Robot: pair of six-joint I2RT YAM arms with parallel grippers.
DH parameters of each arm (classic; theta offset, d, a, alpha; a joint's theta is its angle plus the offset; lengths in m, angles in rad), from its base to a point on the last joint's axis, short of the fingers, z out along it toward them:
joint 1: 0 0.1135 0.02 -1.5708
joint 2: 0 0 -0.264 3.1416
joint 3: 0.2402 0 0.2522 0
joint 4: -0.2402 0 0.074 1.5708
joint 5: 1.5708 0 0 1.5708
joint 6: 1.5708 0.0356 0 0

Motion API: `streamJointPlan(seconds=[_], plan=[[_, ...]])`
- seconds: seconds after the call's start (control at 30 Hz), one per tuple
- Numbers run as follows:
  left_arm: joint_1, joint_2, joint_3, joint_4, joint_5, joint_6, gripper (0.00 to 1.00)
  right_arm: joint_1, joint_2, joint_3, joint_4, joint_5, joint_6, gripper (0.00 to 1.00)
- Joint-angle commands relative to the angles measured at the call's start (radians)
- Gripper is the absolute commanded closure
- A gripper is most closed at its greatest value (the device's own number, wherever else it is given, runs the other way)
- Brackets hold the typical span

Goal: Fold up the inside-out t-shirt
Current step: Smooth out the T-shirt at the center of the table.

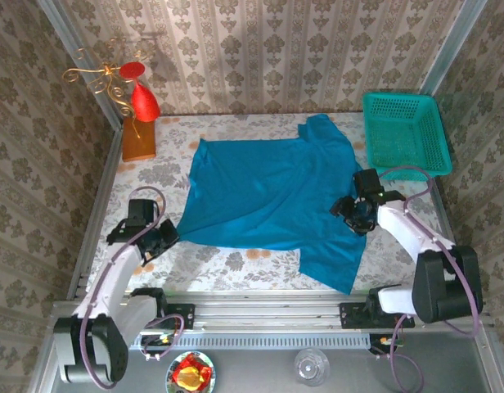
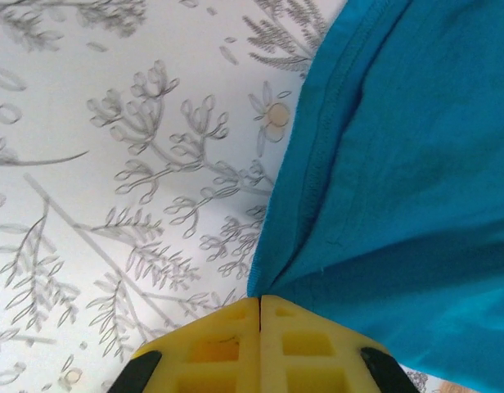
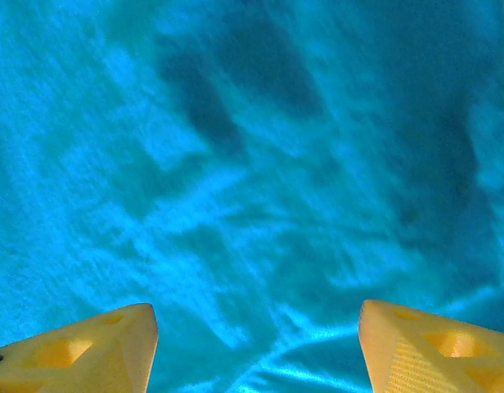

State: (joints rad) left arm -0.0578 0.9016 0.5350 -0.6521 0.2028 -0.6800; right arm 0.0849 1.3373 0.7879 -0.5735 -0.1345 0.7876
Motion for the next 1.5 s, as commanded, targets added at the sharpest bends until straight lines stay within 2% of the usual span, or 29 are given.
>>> streamJointPlan(seconds=[0.0, 0.13, 0.17, 0.23, 0.4, 0.53, 0.63, 0.7, 0.77, 0.97, 1.17, 1.33, 1.47], plan=[[-0.002, -0.086, -0.05, -0.073, -0.065, -0.107, 0.97, -0.027, 0.048, 0.035, 0.032, -0.051, -0.066, 0.33], [-0.002, -0.158, -0.106, -0.066, -0.045, -0.159, 1.0, -0.046, 0.105, 0.033, 0.079, -0.07, -0.079, 0.33], [-0.001, -0.163, -0.108, -0.065, -0.043, -0.157, 0.96, -0.05, 0.113, 0.035, 0.082, -0.075, -0.082, 0.33], [-0.002, -0.156, -0.087, -0.068, -0.053, -0.136, 0.79, -0.056, 0.126, 0.037, 0.086, -0.08, -0.09, 0.33], [-0.001, -0.061, 0.042, -0.063, -0.069, -0.01, 0.74, -0.068, 0.154, 0.05, 0.083, -0.108, -0.127, 0.33], [-0.006, 0.132, 0.148, 0.023, 0.024, 0.101, 0.7, -0.071, 0.182, 0.054, 0.092, -0.156, -0.157, 0.33], [-0.026, 0.332, 0.232, 0.124, 0.165, 0.167, 0.71, -0.073, 0.208, 0.048, 0.116, -0.208, -0.169, 0.33], [-0.039, 0.451, 0.275, 0.203, 0.278, 0.172, 0.73, -0.076, 0.223, 0.044, 0.127, -0.224, -0.168, 0.33], [-0.057, 0.553, 0.293, 0.287, 0.336, 0.151, 0.74, -0.084, 0.24, 0.038, 0.13, -0.223, -0.164, 0.33], [-0.067, 0.791, 0.34, 0.299, 0.272, 0.148, 0.77, -0.165, 0.257, 0.0, 0.114, -0.138, -0.122, 0.33], [-0.004, 0.813, 0.287, 0.309, 0.187, 0.151, 0.79, -0.27, 0.249, -0.021, 0.09, -0.112, -0.125, 0.33], [0.007, 0.794, 0.31, 0.274, 0.204, 0.184, 0.79, -0.274, 0.231, -0.018, 0.088, -0.185, -0.17, 0.35], [0.003, 0.712, 0.343, 0.29, 0.256, 0.183, 0.76, -0.273, 0.174, -0.026, 0.069, -0.197, -0.19, 0.35]])
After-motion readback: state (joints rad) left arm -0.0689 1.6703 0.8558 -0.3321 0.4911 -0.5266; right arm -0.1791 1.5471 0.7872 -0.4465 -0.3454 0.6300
